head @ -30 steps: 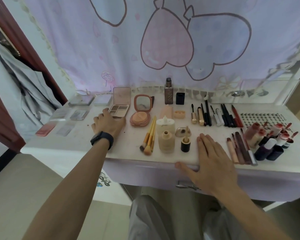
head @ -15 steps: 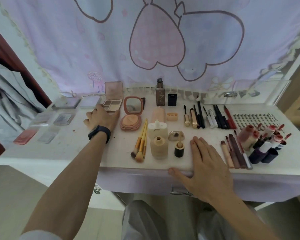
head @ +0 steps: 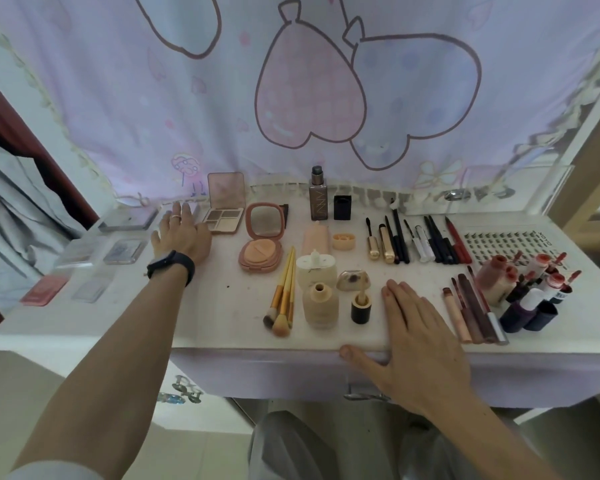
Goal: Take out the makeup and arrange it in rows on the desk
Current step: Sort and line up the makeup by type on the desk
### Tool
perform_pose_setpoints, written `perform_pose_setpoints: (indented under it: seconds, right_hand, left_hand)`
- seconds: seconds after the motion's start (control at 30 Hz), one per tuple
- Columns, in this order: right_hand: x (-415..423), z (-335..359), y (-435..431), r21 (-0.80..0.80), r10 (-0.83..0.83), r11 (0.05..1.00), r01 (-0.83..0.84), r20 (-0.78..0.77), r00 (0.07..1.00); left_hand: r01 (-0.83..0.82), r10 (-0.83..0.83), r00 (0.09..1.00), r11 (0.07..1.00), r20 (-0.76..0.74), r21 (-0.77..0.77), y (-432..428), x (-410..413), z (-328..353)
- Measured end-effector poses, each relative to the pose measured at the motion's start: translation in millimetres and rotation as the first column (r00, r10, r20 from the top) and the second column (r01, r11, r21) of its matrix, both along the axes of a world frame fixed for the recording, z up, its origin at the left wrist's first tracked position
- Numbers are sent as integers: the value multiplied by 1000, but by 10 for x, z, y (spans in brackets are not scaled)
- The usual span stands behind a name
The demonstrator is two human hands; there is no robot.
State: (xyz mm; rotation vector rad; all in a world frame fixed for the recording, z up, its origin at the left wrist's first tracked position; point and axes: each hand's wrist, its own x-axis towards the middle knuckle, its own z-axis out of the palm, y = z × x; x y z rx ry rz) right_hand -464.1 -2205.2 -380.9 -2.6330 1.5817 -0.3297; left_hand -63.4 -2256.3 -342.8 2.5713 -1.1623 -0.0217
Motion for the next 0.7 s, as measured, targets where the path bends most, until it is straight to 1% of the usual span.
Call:
perform_pose_setpoints:
  seconds: [0.07, 0.13, 0.2, 0.27, 0.43, 0.63, 0.7]
  right_hand:
    - [-1, -3, 0, 2, -2, 1000, 2, -2, 1000]
    - [1, -5, -3, -3, -2, 1000, 2, -3, 1000]
    - [2, 2, -5, -3, -3, 1000, 3, -9, 1000]
    - [-2, 1, -6, -5, 3, 1000, -3, -9, 1000]
    - [-13, 8, -12, 5, 7, 1000, -7, 13, 1000]
    - [-38, 4, -10, 16, 23, 1000, -23, 34, 999]
    - [-48, -10, -5, 15, 27, 1000, -27, 35, 999]
  left_hand:
    - [60, -63, 998, 985, 13, 159, 17, 112, -1]
    - [90, -101, 994, 973, 43, 212, 36, 165, 10]
    - [96, -121, 986, 975, 116, 200, 82, 176, 35]
    - [92, -123, 981, 977, 153, 193, 157, 160, 57]
    - [75, -85, 994, 990, 74, 118, 437, -33, -8]
    - [67, -67, 995, 998, 80, 5, 776, -284, -50]
    - [57, -57, 994, 998, 98, -2, 878, -380, -67]
